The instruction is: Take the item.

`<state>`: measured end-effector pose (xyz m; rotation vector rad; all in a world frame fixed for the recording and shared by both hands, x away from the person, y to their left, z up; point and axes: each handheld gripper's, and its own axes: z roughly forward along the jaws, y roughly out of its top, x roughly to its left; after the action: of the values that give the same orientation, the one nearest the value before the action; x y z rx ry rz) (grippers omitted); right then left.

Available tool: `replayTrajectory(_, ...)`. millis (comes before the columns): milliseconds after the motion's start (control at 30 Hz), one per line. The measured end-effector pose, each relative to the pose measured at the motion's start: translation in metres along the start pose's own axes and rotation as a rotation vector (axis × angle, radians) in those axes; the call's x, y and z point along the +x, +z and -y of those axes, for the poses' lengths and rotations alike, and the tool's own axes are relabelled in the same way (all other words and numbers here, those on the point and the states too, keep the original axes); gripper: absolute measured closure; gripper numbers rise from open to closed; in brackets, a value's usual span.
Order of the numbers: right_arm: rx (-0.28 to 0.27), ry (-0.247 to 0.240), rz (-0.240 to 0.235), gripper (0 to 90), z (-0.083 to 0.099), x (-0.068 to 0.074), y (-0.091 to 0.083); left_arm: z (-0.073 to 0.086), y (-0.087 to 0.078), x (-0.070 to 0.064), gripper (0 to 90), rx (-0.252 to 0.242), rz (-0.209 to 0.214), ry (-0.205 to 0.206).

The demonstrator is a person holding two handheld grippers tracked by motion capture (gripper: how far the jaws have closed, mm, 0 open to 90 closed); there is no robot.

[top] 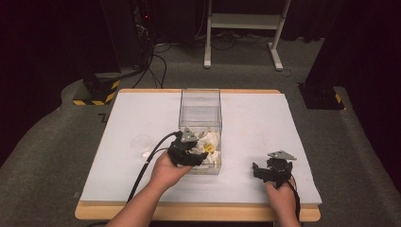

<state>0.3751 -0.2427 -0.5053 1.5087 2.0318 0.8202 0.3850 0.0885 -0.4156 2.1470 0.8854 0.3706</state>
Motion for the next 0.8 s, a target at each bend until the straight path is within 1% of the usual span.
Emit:
replayTrajectory(133, 0.002, 0.001, -0.002, 8.9, -0.0001, -0.0001, 0.0, -0.0014, 0.0038, -0.0043, 46.6, 0.024, -0.013, 0.022)
replayTrajectory(167, 0.002, 0.0, -0.001, 8.9, -0.0001, -0.0001, 0.0, -0.0016, 0.0045, -0.005, 50.1, 0.028, -0.019, 0.026)
replayTrajectory(200, 0.002, 0.0, -0.001, 8.9, -0.0001, -0.0001, 0.0, -0.0015, 0.0051, -0.0052, 50.1, 0.028, -0.023, 0.026)
replayTrajectory(233, 0.002, 0.0, -0.001, 8.9, -0.0001, -0.0002, 0.0, -0.0014, 0.0059, -0.0053, 52.1, 0.033, -0.03, 0.027)
replayTrajectory(333, 0.002, -0.002, -0.002, 8.9, -0.0001, -0.0003, 0.0, -0.0015, 0.0101, -0.0062, 57.6, 0.065, -0.055, 0.041)
replayTrajectory(400, 0.003, -0.001, -0.002, 8.9, -0.0001, -0.0003, 0.0, -0.002, 0.0102, -0.0057, 62.4, 0.073, -0.059, 0.042)
replayTrajectory(433, 0.002, -0.002, -0.002, 8.9, -0.0001, -0.0003, 0.0, -0.002, 0.0107, -0.0058, 64.1, 0.084, -0.066, 0.051)
replayTrajectory(467, 0.002, -0.002, -0.002, 8.9, -0.0001, -0.0003, 0.0, -0.002, 0.0107, -0.0058, 66.1, 0.084, -0.066, 0.051)
replayTrajectory(500, 0.003, -0.001, -0.003, 8.8, -0.0002, -0.0004, 0.0001, -0.0016, 0.0108, -0.0064, 68.9, 0.09, -0.073, 0.06)
replayTrajectory(567, 0.003, -0.001, -0.003, 8.8, -0.0002, -0.0004, 0.0, -0.0015, 0.0104, -0.0062, 70.5, 0.091, -0.075, 0.062)
replayTrajectory(733, 0.003, -0.001, -0.002, 8.9, -0.0002, -0.0003, 0.0, 0.0, 0.0094, -0.0054, 83.9, 0.089, -0.074, 0.068)
replayTrajectory(767, 0.003, -0.001, -0.002, 8.8, -0.0001, -0.0003, 0.0, 0.0005, 0.0089, -0.0047, 87.7, 0.082, -0.07, 0.067)
replayTrajectory(800, 0.003, -0.001, -0.002, 8.8, -0.0001, -0.0003, 0.0, 0.0005, 0.0089, -0.0047, 88.3, 0.082, -0.07, 0.067)
